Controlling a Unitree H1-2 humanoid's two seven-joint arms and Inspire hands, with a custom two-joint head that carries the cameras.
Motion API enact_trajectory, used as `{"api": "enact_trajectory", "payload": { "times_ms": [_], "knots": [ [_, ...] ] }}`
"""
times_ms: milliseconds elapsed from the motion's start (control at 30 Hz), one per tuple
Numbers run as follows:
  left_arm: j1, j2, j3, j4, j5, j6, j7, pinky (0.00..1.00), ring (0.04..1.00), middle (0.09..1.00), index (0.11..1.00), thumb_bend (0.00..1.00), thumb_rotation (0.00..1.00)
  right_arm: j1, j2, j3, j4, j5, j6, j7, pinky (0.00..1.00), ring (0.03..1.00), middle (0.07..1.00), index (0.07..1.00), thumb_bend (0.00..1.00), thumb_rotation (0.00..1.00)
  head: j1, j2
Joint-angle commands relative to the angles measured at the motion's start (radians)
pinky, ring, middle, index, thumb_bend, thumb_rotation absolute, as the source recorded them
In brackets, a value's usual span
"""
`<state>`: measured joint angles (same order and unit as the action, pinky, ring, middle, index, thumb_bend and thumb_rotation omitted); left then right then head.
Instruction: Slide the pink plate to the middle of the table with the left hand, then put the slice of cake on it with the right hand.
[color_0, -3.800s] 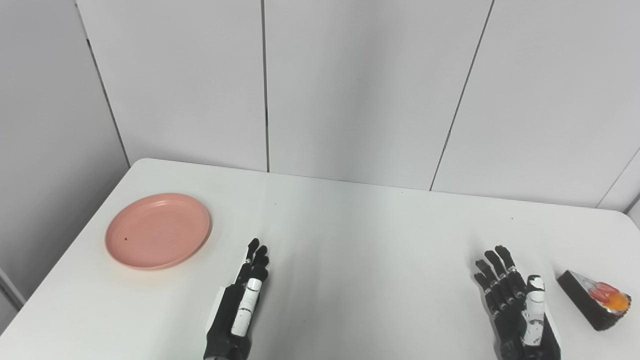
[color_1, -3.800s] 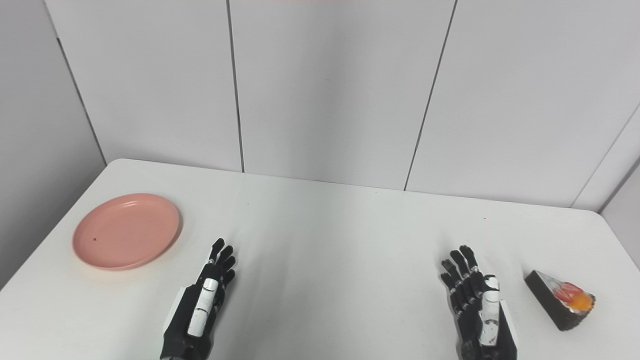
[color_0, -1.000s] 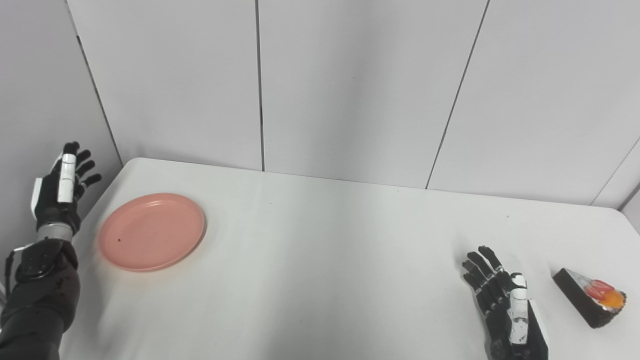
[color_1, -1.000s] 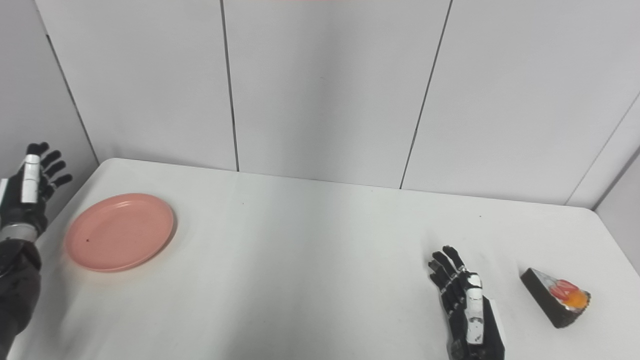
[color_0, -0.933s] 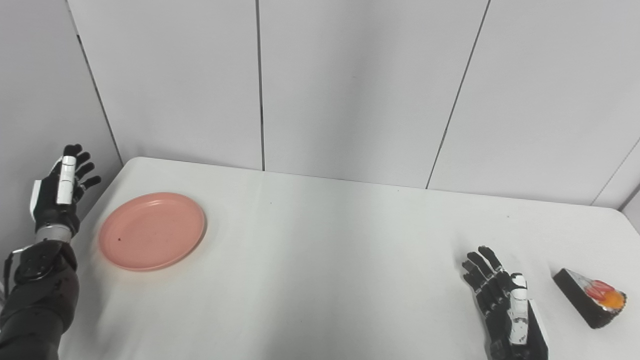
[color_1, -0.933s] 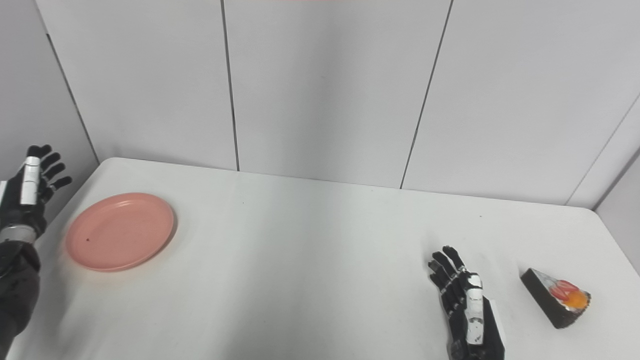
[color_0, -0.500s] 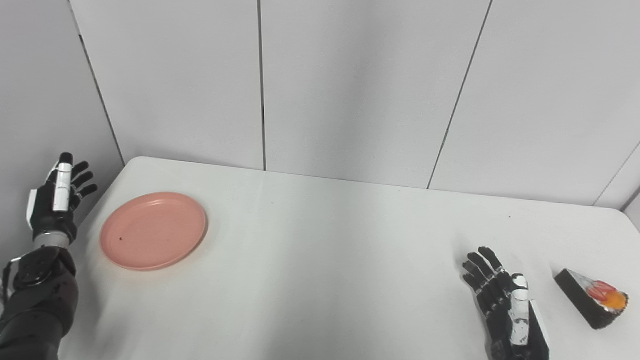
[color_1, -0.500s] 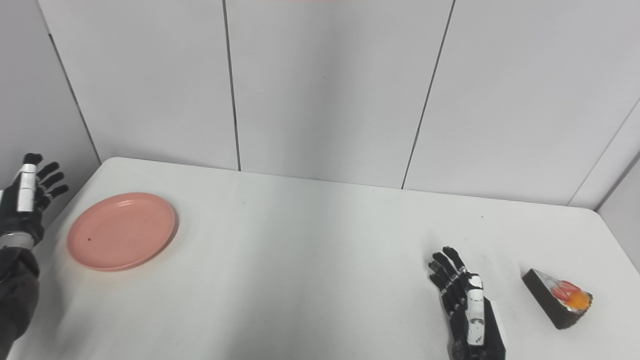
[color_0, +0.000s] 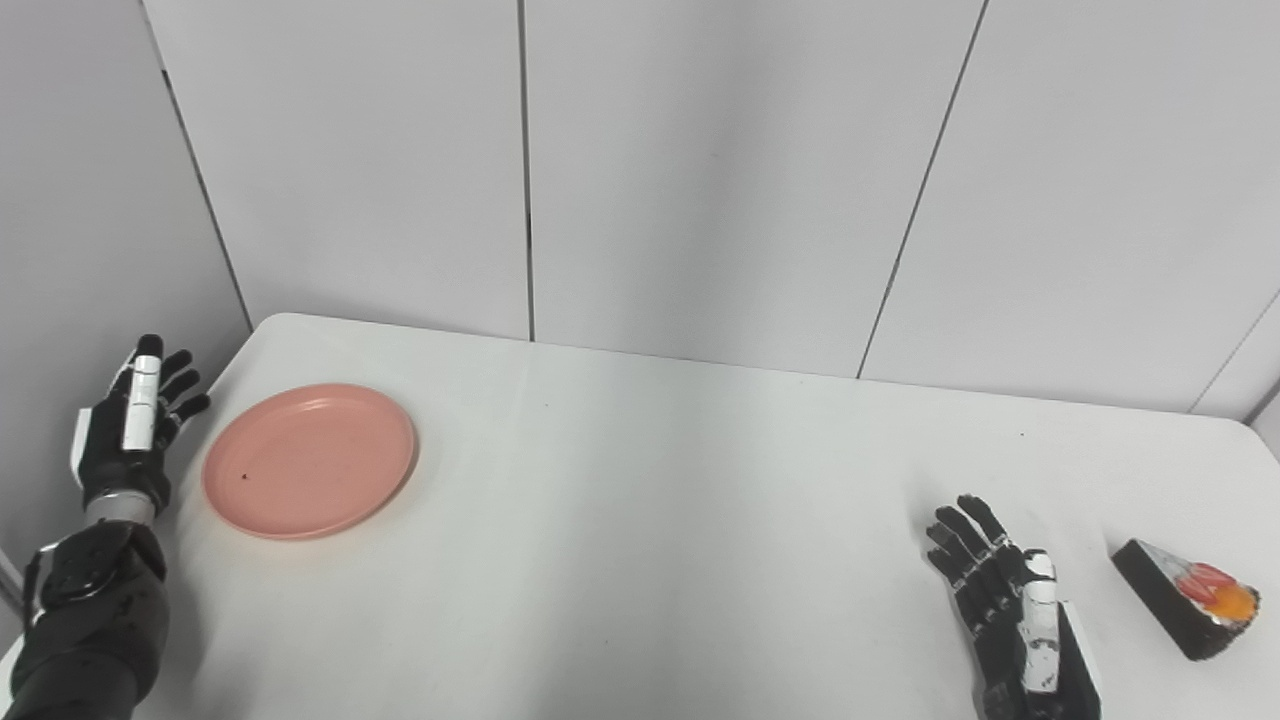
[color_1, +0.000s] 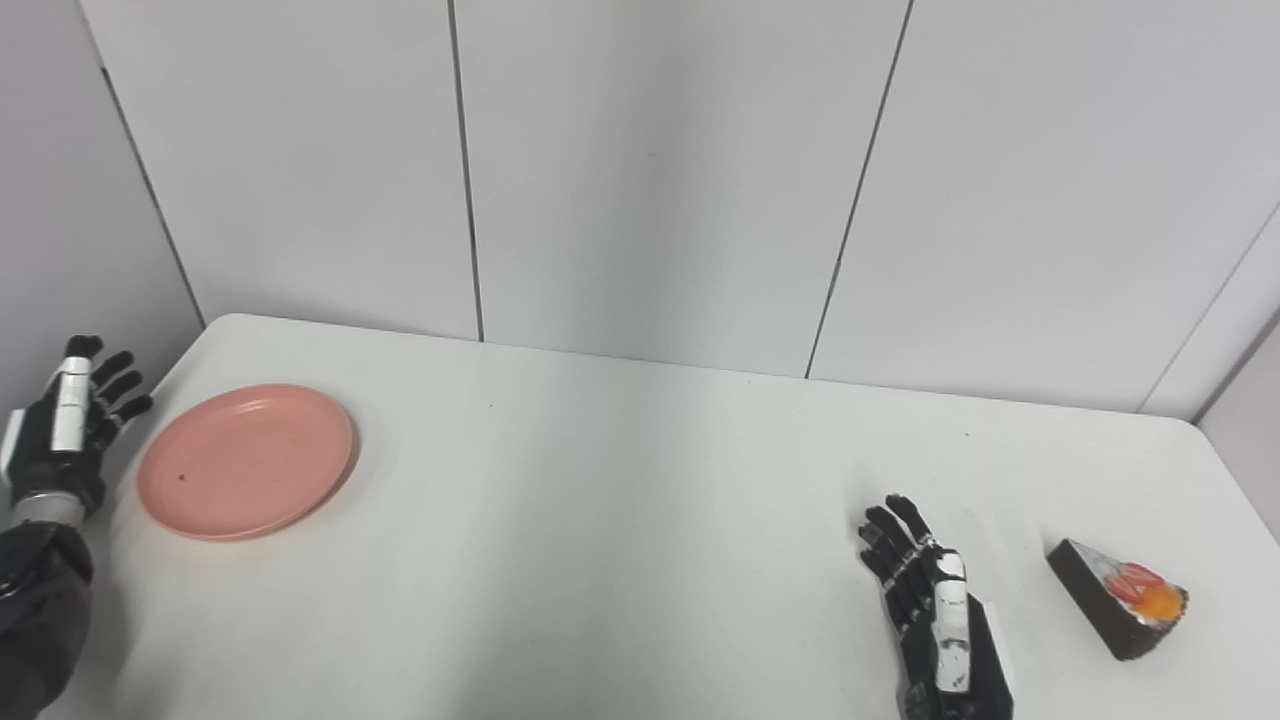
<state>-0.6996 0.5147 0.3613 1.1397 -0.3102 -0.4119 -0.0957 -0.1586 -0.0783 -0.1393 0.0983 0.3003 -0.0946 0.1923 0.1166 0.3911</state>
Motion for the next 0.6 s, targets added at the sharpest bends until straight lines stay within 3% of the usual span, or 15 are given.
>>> {"api": "enact_trajectory", "payload": {
  "times_ms": [0,67,200,367,567],
  "knots": [
    [-0.008,-0.015,-0.016,-0.023,0.009,0.007,-0.015,0.75,0.841,0.841,0.863,0.90,0.84,0.039,0.014,0.005,0.016,0.014,0.004,0.001,0.90,0.868,0.852,0.866,0.82,0.93,0.001,0.002],
    [-0.002,-0.024,-0.026,-0.034,0.011,0.018,-0.011,0.74,0.841,0.842,0.868,0.91,0.84,0.039,0.014,0.005,0.012,0.014,0.006,-0.001,0.90,0.865,0.849,0.865,0.81,0.93,0.001,0.005],
    [0.007,-0.042,-0.031,-0.051,0.002,0.034,-0.015,0.74,0.838,0.829,0.877,0.83,0.84,0.041,0.011,0.006,0.011,0.010,0.003,0.000,0.90,0.867,0.850,0.869,0.81,0.94,-0.001,0.009],
    [0.030,-0.065,-0.051,-0.100,0.015,0.043,-0.025,0.71,0.821,0.834,0.868,0.88,0.84,0.044,0.010,0.008,-0.001,0.005,0.015,-0.006,0.90,0.866,0.846,0.868,0.81,0.94,-0.004,0.015],
    [0.063,-0.093,-0.076,-0.199,0.004,0.087,-0.041,0.73,0.832,0.847,0.875,0.86,0.85,0.049,0.012,0.012,-0.013,0.004,0.022,-0.010,0.90,0.866,0.842,0.871,0.83,0.94,-0.010,0.022]
  ]
}}
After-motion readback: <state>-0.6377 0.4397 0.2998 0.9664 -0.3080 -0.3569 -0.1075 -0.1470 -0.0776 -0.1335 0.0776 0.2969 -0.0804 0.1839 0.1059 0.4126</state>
